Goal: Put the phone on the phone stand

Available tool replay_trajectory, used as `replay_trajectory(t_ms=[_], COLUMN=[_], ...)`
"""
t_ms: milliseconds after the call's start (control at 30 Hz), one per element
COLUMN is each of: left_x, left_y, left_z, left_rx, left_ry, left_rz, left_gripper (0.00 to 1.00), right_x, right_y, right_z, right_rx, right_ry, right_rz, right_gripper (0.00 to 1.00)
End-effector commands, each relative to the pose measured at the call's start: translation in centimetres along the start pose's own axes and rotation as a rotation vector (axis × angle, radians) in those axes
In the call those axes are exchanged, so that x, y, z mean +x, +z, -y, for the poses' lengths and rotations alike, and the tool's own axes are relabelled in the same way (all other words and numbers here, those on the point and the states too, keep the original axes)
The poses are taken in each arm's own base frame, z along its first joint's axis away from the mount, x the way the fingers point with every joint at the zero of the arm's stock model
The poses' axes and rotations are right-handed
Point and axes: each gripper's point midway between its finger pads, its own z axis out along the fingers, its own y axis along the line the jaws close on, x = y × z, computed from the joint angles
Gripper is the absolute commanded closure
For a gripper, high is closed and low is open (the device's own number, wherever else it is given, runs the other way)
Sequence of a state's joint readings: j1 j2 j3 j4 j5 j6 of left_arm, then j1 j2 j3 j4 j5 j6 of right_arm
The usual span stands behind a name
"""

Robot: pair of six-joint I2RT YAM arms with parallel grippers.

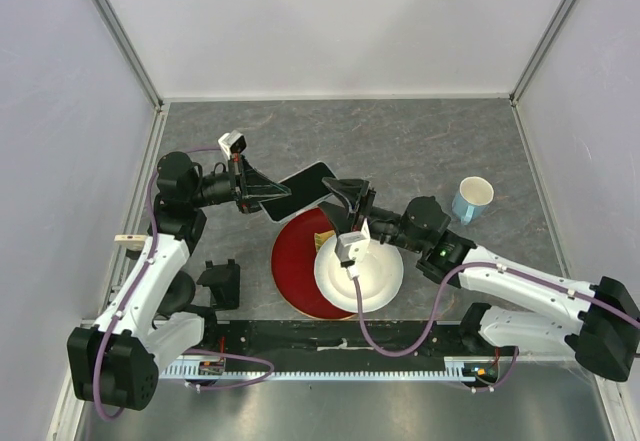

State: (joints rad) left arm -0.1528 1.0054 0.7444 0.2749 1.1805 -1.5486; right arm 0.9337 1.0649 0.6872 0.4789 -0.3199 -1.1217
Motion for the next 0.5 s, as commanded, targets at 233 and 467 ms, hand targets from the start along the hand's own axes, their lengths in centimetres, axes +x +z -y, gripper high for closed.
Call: replay_trajectory(t_ms=[233,467], left_x=[0.5,0.4], left_y=[-0.2,-0.2], left_z=[0.5,0.6], left_rx=[0.006,0.0], left_ry=[-0.011,0.0], left_rz=[0.003,0.02], left_gripper=[0.98,0.98], right_x=[-1.7,-1.5], right_y=[1.8,2.2], right_z=[4.0,3.9], right_rx=[0.167,0.166], right_ry=[-0.165,-0.198], right_rz=[-0.012,-0.053], right_gripper=[0.58,0.85])
